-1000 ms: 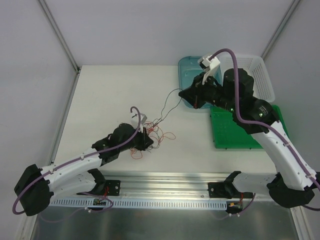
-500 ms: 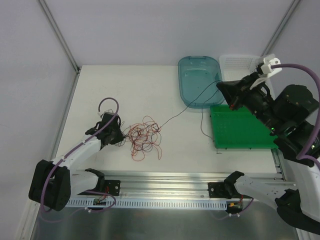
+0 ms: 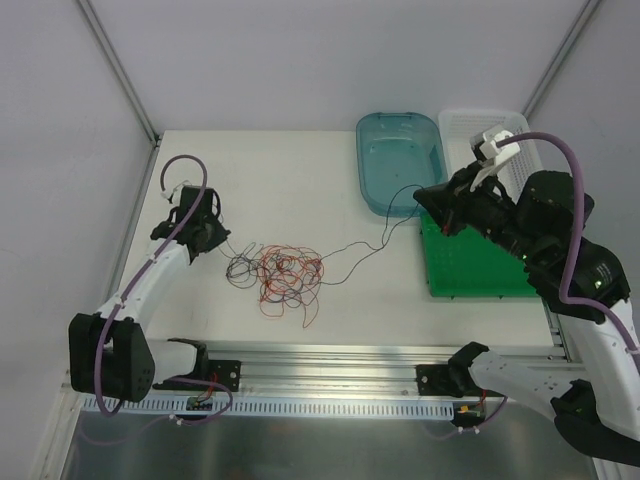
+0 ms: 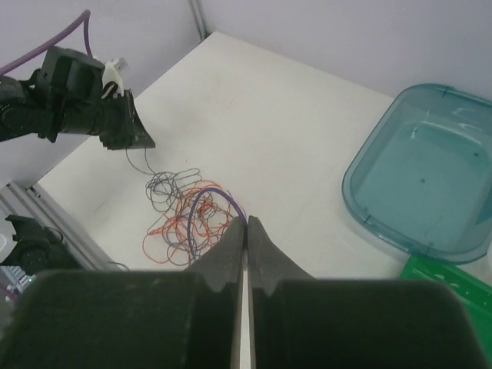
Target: Untangle the cables
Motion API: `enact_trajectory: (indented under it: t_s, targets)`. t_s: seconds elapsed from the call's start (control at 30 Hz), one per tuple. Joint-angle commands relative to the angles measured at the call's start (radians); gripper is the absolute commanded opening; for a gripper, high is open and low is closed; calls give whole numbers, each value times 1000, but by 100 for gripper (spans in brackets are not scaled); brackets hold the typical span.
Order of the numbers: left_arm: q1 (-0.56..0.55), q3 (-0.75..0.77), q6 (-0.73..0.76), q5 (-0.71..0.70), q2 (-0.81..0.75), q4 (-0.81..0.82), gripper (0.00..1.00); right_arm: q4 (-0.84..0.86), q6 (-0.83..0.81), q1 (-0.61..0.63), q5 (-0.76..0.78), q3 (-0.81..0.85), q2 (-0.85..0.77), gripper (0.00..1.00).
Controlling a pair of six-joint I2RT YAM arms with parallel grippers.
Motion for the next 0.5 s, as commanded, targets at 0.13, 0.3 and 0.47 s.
enact_trajectory:
  t_s: [0.13, 0.3, 0.47]
  targets:
    - [36, 32, 52, -60, 24, -74, 0, -43, 0, -4, -85, 204, 5, 1]
    - [50, 167, 119, -45, -57, -125, 0, 14, -33, -6, 107, 76, -48, 1]
    - [45, 376, 198, 127, -142, -148, 0, 144, 125, -6, 25, -354, -56, 1]
